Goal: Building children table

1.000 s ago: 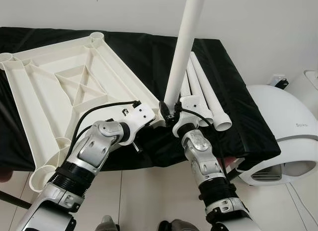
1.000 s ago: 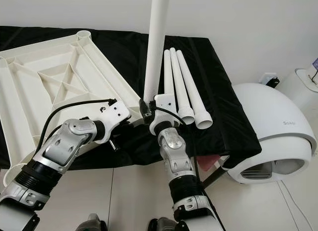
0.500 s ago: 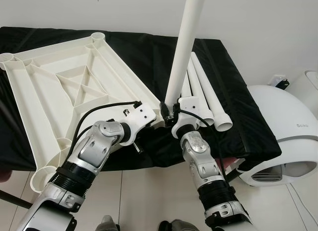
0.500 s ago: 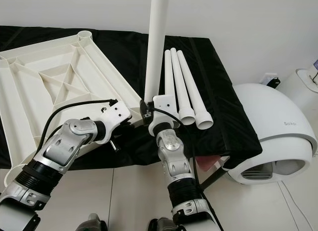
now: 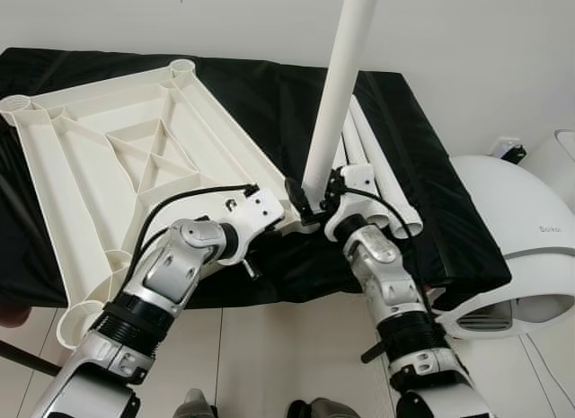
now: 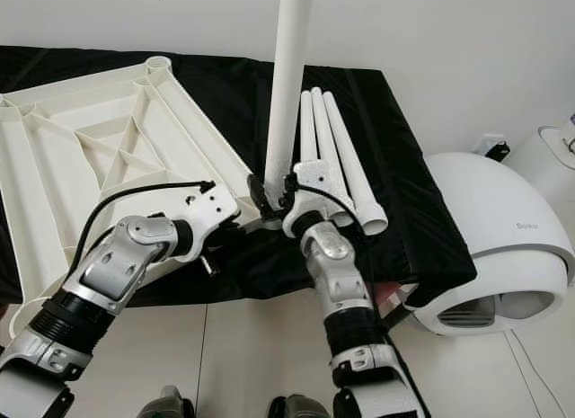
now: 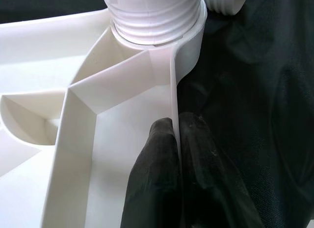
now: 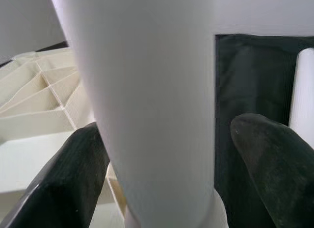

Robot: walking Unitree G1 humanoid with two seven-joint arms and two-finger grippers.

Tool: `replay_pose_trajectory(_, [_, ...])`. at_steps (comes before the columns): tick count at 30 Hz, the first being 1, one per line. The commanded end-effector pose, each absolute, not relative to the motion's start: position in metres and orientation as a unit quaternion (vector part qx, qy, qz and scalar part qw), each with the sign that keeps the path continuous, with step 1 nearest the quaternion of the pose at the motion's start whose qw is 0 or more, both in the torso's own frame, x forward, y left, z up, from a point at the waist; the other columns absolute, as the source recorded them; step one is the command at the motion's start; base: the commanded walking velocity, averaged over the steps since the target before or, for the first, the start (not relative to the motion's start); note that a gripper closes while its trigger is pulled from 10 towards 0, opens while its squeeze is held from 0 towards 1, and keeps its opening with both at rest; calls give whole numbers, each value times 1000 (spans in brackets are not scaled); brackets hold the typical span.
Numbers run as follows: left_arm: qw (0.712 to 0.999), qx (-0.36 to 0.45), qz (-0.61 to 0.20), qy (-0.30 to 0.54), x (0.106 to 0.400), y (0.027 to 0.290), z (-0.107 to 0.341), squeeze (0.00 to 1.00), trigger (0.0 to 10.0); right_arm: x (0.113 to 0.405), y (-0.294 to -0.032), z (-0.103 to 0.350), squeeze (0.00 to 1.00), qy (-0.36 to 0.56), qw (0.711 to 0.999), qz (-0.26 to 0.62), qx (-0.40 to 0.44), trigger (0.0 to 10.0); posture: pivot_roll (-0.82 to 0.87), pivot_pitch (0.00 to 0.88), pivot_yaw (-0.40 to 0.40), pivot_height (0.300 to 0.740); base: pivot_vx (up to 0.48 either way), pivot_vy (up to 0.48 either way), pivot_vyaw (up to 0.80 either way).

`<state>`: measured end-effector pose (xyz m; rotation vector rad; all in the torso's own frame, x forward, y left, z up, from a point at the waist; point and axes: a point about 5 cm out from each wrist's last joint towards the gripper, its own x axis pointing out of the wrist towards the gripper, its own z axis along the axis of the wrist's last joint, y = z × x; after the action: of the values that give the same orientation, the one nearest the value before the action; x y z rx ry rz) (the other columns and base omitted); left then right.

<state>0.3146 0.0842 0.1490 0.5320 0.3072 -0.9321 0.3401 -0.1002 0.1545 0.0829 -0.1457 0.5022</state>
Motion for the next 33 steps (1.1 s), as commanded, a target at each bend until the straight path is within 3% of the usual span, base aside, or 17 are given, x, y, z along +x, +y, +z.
replay_pose_trajectory(1, [848,262,-442,129,315,79,155,0,10000,345,-112,153,1000,-63,962,264,41,10000,14,23,-63,740,0,0,0])
replay_pose_trajectory(10, [848,263,-442,129,315,79,155,0,10000,353,-133,152,1000,-45,945,322,10,10000,12,20,-60,740,0,0,0])
replay_pose_trajectory(11, [848,263,-442,129,316,79,155,0,10000,354,-137,150,529,-36,937,347,6,10000,11,21,-59,740,0,0,0])
replay_pose_trajectory(12, [848,263,-442,129,316,79,155,0,10000,354,-137,150,529,-36,937,347,6,10000,11,21,-59,740,0,0,0])
replay_pose_trajectory(13, [848,263,-442,129,316,79,155,0,10000,355,-139,149,0,-27,928,372,3,10000,10,22,-57,740,0,0,0])
replay_pose_trajectory(21, [848,265,-441,129,317,80,156,0,10000,353,-141,142,0,5,889,457,-11,10000,11,29,-53,740,0,0,0])
replay_pose_trajectory(33, [848,263,-441,130,317,79,156,0,10000,361,-140,146,0,-8,887,461,-26,10000,9,36,-49,740,0,0,0])
